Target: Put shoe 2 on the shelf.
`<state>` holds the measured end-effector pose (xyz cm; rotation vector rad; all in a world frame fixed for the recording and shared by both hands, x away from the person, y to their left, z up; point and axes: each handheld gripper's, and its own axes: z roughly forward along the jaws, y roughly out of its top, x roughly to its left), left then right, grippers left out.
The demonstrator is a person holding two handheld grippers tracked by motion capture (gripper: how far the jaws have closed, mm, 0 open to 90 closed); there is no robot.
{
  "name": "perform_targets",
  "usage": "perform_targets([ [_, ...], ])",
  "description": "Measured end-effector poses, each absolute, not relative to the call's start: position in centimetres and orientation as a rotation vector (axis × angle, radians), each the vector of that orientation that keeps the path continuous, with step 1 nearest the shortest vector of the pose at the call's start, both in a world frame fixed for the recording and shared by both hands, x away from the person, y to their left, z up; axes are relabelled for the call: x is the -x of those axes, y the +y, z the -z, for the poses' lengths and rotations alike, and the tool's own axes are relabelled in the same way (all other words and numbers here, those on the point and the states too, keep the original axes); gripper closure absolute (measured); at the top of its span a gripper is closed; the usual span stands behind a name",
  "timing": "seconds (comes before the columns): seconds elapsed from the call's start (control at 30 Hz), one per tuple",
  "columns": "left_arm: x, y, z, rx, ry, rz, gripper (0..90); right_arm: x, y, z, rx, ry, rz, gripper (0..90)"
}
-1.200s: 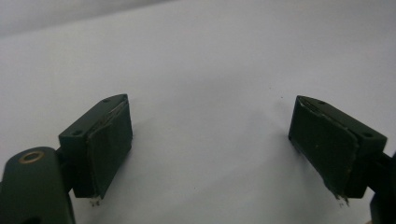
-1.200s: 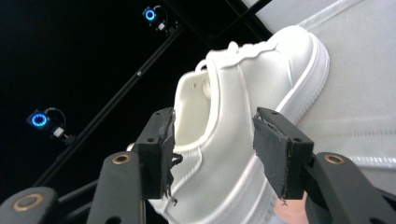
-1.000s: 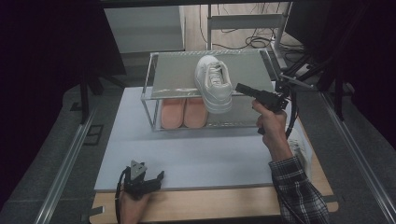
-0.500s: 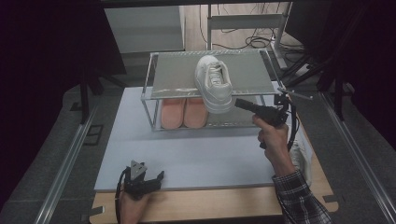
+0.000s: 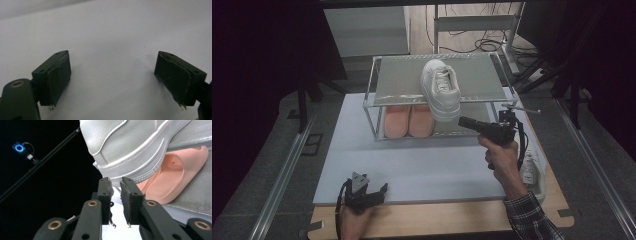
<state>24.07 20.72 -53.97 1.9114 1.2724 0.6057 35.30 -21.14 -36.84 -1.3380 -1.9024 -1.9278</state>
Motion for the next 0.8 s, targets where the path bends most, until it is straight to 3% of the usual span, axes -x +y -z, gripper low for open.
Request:
perform_targets([
  [0.23, -24.1, 20.7, 54.0, -1.912, 1.272, -0.606, 13.8, -35.4, -20.4, 37.3, 1.310, -1.926, 1.914, 89.0],
  [0.8, -24.1, 20.7, 54.0, -1.912, 1.272, -0.606, 13.8, -36.0, -19.0, 37.9, 1.365, -1.976, 1.899, 89.5],
])
